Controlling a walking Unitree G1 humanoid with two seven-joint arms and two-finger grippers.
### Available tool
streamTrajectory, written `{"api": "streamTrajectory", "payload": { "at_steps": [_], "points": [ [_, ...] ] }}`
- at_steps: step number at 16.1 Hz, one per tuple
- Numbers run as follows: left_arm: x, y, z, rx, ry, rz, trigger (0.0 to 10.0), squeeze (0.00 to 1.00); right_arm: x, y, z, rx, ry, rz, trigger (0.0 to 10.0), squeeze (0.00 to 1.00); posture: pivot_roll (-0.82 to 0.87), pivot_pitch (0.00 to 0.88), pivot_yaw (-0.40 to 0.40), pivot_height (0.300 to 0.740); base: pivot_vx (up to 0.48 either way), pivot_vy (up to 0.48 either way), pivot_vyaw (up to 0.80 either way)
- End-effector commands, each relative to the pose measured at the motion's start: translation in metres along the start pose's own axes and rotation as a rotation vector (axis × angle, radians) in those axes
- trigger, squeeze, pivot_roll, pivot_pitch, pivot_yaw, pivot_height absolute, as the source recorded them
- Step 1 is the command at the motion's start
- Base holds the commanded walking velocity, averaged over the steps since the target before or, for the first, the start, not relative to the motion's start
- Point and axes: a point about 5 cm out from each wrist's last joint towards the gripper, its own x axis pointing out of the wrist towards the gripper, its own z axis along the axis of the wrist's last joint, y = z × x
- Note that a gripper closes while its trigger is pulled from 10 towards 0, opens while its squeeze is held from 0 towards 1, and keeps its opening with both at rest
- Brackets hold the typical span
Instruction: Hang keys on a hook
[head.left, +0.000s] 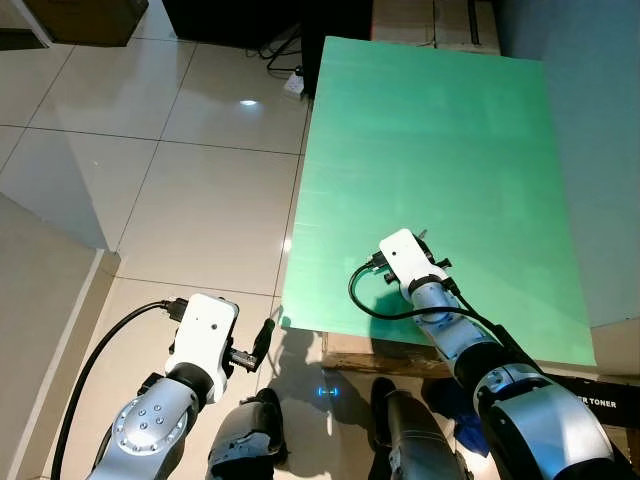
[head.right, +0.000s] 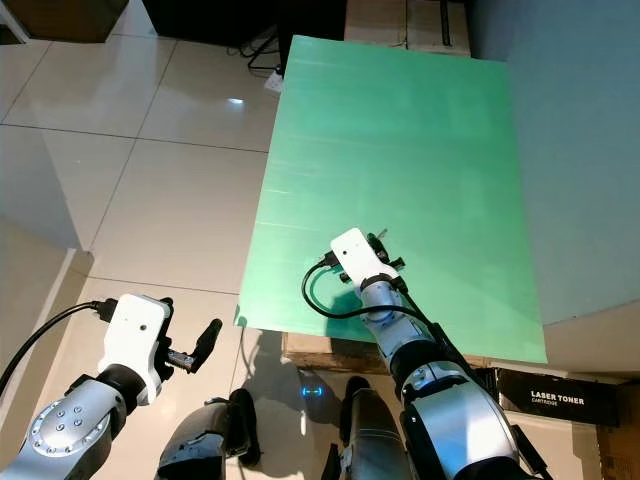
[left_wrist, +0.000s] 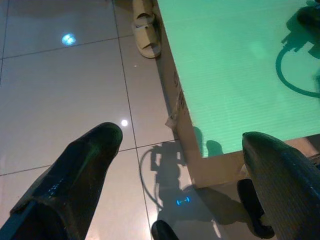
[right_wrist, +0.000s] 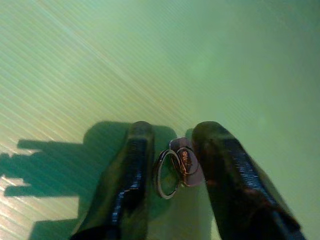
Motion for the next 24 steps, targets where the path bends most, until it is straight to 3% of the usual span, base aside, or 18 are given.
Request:
{"api": "streamTrajectory", "payload": {
  "at_steps": [1, 17, 24],
  "points": [
    [-0.002, -0.004, -0.004, 0.0, 0.019, -0.008, 10.0, 0.0, -0.007, 0.005, -0.019, -0.003, 0.067, 0.013, 0.0, 0.0, 0.04, 0.343, 0.028, 0.723, 0.0, 0.0, 0.0],
    [0.002, -0.005, -0.002, -0.005, 0.011, -0.007, 10.0, 0.0, 0.0, -0.004, 0.001, -0.002, -0.029, -0.01, 0.0, 0.0, 0.02, 0.337, 0.02, 0.723, 0.0, 0.0, 0.0],
    [0.012, -0.008, -0.007, -0.016, 0.003, -0.003, 10.0, 0.0, 0.011, -0.026, 0.04, 0.009, -0.168, -0.078, 0.0, 0.0, -0.01, 0.3, -0.006, 0.723, 0.0, 0.0, 0.0]
  ]
}}
